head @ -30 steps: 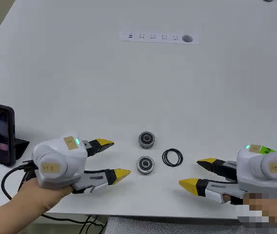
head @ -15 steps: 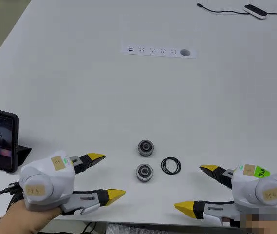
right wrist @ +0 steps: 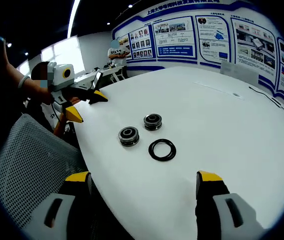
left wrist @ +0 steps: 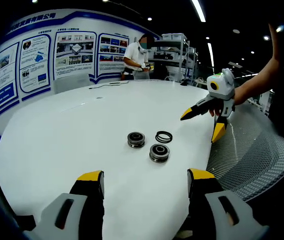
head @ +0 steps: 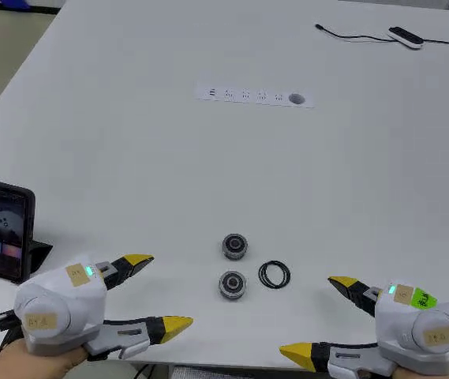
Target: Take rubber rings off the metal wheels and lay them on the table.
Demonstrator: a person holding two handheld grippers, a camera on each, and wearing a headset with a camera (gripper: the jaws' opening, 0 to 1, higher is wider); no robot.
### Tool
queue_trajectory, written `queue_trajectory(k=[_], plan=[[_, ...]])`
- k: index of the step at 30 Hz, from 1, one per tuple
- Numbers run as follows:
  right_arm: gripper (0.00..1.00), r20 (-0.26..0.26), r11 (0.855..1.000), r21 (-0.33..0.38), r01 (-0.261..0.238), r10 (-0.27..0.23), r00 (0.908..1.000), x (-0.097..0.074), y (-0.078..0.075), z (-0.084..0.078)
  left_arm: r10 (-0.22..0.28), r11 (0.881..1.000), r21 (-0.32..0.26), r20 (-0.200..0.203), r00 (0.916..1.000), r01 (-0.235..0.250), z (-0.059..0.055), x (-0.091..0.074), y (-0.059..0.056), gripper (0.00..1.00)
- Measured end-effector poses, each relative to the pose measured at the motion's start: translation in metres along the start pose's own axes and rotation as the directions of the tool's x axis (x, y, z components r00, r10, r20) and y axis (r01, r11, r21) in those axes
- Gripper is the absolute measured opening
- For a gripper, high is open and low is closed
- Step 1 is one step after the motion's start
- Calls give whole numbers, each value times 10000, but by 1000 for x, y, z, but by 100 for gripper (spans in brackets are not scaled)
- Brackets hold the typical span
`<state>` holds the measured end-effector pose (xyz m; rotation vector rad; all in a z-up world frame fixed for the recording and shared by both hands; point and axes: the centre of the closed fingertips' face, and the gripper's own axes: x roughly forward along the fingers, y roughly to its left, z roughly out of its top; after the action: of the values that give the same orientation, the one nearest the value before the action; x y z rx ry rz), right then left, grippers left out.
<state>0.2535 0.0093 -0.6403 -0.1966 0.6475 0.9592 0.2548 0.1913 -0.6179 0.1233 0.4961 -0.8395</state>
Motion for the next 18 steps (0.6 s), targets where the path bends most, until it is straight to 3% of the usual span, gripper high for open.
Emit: queue_trajectory(k=[6,9,18], plan=[[90,83,10000,-87,12,-12,10000,0,4,1,17,10000,-4,8,10000,-17,-4,-3,-4,72],[92,377,9997,-250,62,-52,9993,1,6,8,37,10000,-24,47,10000,-37,-5,-6,-5,74],[95,464,9996,-215,196,-186,9987,2,6,12,136,9997,-183,111,9998,-134,-9,-15,-2,77]])
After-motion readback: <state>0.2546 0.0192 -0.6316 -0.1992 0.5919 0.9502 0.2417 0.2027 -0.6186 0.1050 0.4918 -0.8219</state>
